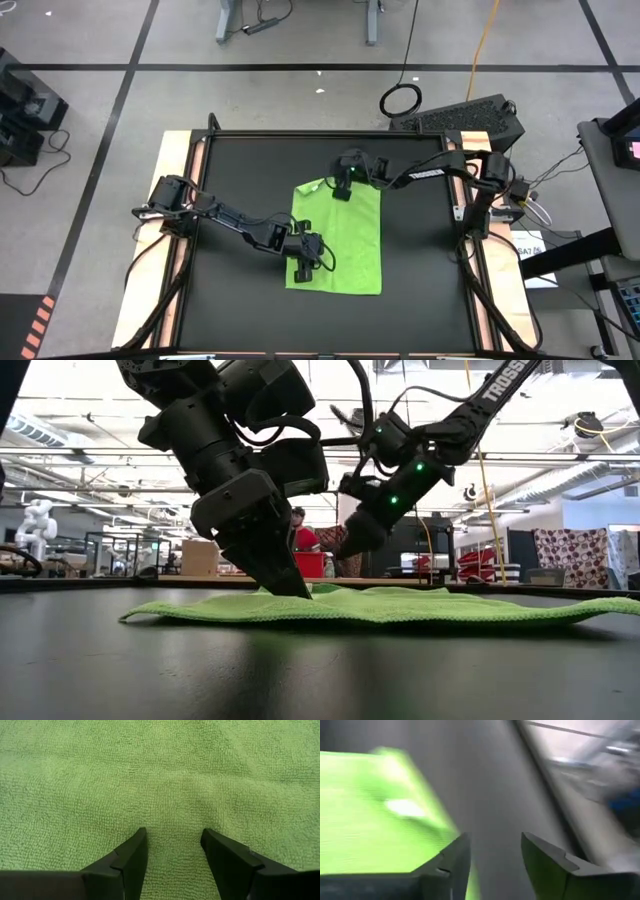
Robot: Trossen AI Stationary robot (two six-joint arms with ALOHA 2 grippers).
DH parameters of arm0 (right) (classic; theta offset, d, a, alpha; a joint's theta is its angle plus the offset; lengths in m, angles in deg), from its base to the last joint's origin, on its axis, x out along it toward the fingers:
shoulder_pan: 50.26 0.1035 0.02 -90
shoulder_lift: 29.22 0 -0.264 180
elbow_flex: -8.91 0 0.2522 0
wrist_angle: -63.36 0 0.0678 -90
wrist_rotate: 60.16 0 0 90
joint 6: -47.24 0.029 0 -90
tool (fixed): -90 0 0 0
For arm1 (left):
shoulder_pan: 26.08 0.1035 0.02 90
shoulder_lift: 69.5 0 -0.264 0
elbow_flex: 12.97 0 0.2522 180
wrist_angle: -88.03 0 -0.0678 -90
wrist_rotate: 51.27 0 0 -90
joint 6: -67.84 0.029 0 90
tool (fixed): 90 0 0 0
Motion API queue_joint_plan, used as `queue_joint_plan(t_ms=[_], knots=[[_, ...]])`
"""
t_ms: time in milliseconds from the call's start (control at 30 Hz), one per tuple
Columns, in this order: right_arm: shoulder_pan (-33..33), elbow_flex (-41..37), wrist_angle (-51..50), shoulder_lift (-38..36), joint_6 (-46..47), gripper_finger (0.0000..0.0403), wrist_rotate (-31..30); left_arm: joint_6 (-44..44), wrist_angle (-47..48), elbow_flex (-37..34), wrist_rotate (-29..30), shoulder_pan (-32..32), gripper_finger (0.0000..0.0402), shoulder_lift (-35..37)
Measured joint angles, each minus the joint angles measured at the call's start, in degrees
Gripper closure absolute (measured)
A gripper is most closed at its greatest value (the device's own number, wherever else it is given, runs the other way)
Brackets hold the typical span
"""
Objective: Roll towel into tight, uniform cylinder
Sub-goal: Fold the green towel
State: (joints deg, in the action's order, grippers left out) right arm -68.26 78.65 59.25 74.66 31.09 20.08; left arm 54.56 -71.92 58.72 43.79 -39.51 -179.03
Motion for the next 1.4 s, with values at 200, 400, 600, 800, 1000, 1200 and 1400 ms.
queue_joint_plan(t_ms=[200, 400, 600, 800, 1000, 1200, 1400], knots=[[2.4, 0.0, -8.7, -0.2, 1.1, 0.0227, 14.3, -0.2, 1.0, -0.1, -0.6, -0.1, 0.0204, 1.4], [7.1, -0.2, -21.6, -1.9, 2.0, 0.0242, 20.9, 1.0, 5.9, -0.3, -1.0, -0.3, 0.0204, 4.5], [11.5, -0.2, -32.9, -6.2, 1.5, 0.0251, 14.1, 4.2, 20.4, 0.2, 0.1, -0.3, 0.0204, 5.5], [10.7, -1.4, -33.1, -8.0, -0.4, 0.0252, 3.4, 5.9, 30.0, 0.1, 7.7, -0.3, 0.0204, 6.1], [6.4, -7.1, -23.1, -8.0, -1.0, 0.0252, 4.0, 13.6, 35.7, 0.0, 19.2, -0.2, 0.0204, 6.0], [4.0, -11.4, -22.0, -8.2, 4.8, 0.0252, 10.6, 19.6, 38.9, -0.3, 29.2, -0.2, 0.0204, 5.8], [7.0, -12.9, -23.4, -8.3, 16.2, 0.0252, 21.3, 26.7, 38.6, -0.3, 35.2, -0.2, 0.0204, 5.9]])
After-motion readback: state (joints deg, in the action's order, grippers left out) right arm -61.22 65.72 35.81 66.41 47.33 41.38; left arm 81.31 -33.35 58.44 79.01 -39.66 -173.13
